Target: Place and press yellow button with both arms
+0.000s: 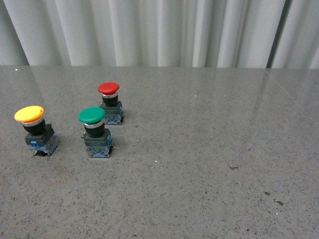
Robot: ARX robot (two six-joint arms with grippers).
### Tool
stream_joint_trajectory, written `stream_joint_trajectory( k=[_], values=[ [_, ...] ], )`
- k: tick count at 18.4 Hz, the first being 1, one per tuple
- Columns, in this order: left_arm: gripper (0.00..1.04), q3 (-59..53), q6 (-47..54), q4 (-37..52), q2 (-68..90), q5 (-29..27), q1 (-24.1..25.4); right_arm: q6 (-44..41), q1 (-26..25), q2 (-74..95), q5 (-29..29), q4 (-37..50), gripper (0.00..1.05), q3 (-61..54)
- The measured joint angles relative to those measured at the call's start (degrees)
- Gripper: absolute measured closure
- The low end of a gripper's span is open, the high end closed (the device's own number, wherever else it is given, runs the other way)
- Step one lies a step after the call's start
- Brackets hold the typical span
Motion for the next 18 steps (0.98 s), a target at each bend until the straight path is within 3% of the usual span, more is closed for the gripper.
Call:
stream_joint_trajectory(
  k=[18],
  values=[
    [0.07, 0.0, 0.0, 0.0, 0.0, 0.0, 0.0, 0.0, 0.0, 0.0, 0.0, 0.0, 0.07, 0.0]
  ],
)
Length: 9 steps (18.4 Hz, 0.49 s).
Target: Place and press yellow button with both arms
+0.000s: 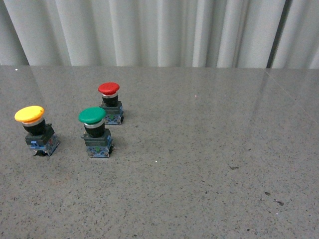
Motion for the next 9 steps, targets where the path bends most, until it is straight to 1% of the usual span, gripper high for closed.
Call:
stream_joint_trajectory(
  k=[5, 6, 7, 8, 9],
  values=[
    [0.07, 0.0, 0.0, 0.0, 0.0, 0.0, 0.0, 0.0, 0.0, 0.0, 0.0, 0.0, 0.07, 0.0],
    [0.07, 4.2, -1.9, -9.7, 6.3, -13.2, -4.9, 0.0, 0.0, 0.0, 0.1, 0.0, 0.07, 0.0],
    [0.07, 6.7, -2.2, -7.9, 11.5, -16.3, -3.6, 0.0, 0.0, 0.0, -0.1, 0.1, 0.07, 0.0],
    [0.07, 9.3, -2.1, -4.3, 15.0, -16.9, -0.8, 0.0, 0.0, 0.0, 0.0, 0.0, 0.07, 0.0],
    [0.07, 12.4, -1.6, -0.1, 18.5, -15.4, 0.5, 0.0, 0.0, 0.0, 0.0, -0.1, 0.07, 0.0]
  ],
)
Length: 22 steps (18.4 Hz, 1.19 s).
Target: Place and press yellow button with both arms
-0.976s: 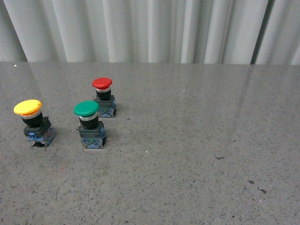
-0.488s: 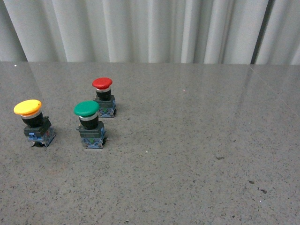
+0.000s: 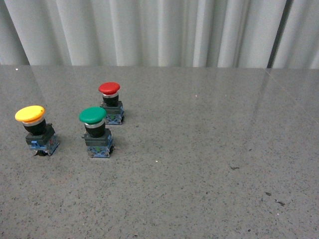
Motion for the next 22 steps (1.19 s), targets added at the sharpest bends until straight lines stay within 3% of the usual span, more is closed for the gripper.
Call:
stream_joint_trajectory(
  k=[4, 8, 13, 18, 22],
  values=[
    [0.07, 14.2, 2.9, 10.9, 24.1, 14.3, 3.9, 0.0, 0.0, 0.0, 0.0, 0.0, 0.07, 0.0],
    [0.07, 36.2, 2.6, 0.9, 49.4, 21.3, 0.7, 0.0, 0.0, 0.0, 0.0, 0.0, 0.07, 0.0],
    [0.07, 39.1, 3.0, -4.7, 61.7, 18.9, -2.3, 0.0, 0.0, 0.0, 0.0, 0.0, 0.07, 0.0],
    [0.07, 33.2, 3.8, -1.3, 63.5, 16.2, -2.8, 0.0, 0.0, 0.0, 0.0, 0.1, 0.07, 0.0],
    [0.07, 31.2, 3.8, 1.4, 65.5, 17.6, -1.6, 0.0, 0.0, 0.0, 0.0, 0.0, 0.07, 0.0]
  ],
)
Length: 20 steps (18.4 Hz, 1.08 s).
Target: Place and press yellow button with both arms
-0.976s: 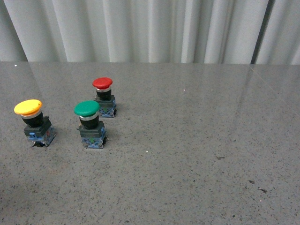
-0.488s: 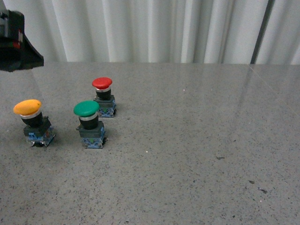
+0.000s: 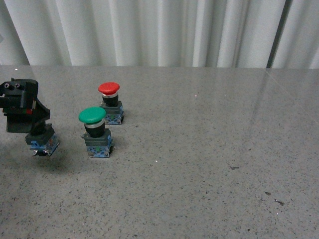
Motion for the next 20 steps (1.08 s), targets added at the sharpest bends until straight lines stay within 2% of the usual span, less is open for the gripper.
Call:
stream_joint_trajectory(
  k=[6, 9, 14, 17, 18, 20],
  values=[
    [0.07, 0.0, 0.7, 3.2, 3.6, 1.7, 1.4, 0.0, 0.0, 0.0, 0.0, 0.0, 0.07, 0.0],
    [0.35, 0.0, 0.7, 3.1, 3.8, 1.9, 0.8, 0.0, 0.0, 0.0, 0.0, 0.0, 0.07, 0.0],
    [0.65, 0.1, 0.7, 2.3, 3.5, 1.2, 0.1, 0.0, 0.0, 0.0, 0.0, 0.0, 0.07, 0.0],
    [0.68, 0.1, 1.0, 0.4, -0.7, 0.4, -0.6, 0.0, 0.0, 0.0, 0.0, 0.0, 0.07, 0.0],
    [0.68, 1.9, 0.7, -3.0, -10.2, -1.1, -5.1, 0.0, 0.0, 0.0, 0.0, 0.0, 0.07, 0.0],
    [0.68, 6.4, -0.3, -3.4, -13.4, -1.4, -10.8, 0.0, 0.0, 0.0, 0.0, 0.0, 0.07, 0.0]
  ],
)
